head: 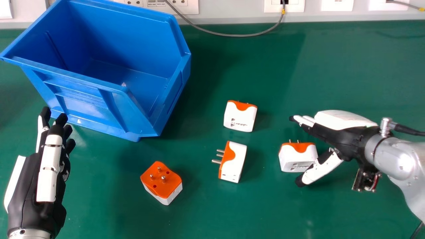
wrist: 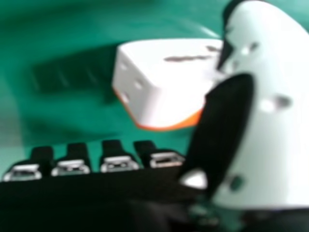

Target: Pick all objects and put in blue box

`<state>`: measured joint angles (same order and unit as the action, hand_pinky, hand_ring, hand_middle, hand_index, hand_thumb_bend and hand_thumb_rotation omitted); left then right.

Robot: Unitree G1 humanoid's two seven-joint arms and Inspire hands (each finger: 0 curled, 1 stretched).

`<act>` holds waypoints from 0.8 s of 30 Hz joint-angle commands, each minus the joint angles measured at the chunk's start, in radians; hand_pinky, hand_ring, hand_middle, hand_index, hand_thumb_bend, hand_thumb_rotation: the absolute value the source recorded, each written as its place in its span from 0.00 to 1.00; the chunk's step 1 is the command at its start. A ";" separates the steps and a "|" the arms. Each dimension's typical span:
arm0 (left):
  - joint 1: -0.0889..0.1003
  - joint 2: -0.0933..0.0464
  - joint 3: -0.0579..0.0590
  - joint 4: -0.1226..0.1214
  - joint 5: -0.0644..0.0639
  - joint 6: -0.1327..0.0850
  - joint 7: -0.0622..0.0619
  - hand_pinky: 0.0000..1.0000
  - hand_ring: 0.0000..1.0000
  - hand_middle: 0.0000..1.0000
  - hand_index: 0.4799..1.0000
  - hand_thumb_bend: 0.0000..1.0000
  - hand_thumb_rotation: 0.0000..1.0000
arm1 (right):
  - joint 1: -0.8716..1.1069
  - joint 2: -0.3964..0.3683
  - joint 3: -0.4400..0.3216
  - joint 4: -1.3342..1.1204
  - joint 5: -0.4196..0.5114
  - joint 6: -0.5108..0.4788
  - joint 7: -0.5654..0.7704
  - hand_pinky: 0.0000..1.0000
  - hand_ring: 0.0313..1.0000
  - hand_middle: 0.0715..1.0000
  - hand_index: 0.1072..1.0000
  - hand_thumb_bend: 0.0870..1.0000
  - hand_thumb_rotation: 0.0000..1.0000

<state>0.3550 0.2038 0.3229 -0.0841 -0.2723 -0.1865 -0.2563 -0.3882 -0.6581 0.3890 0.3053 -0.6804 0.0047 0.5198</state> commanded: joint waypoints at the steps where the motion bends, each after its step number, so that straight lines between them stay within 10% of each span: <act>1: 0.006 0.004 0.008 -0.027 0.003 -0.009 0.001 1.00 1.00 1.00 1.00 0.34 1.00 | -0.043 0.002 0.013 0.001 -0.019 -0.005 0.006 0.99 1.00 1.00 0.98 0.54 0.37; 6: 0.001 0.007 0.013 -0.004 0.004 -0.021 -0.003 1.00 1.00 1.00 1.00 0.35 1.00 | -0.076 -0.009 0.055 0.021 -0.071 -0.027 0.023 0.99 1.00 1.00 0.98 0.54 0.36; 24: 0.013 0.009 0.011 -0.039 0.002 -0.003 -0.003 1.00 1.00 1.00 1.00 0.37 1.00 | -0.056 0.004 0.062 -0.023 -0.108 -0.009 0.015 0.96 0.99 1.00 0.96 0.46 0.34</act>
<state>0.3688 0.2050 0.3257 -0.1020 -0.2725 -0.1823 -0.2574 -0.4380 -0.6570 0.4514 0.3079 -0.7853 -0.0055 0.5398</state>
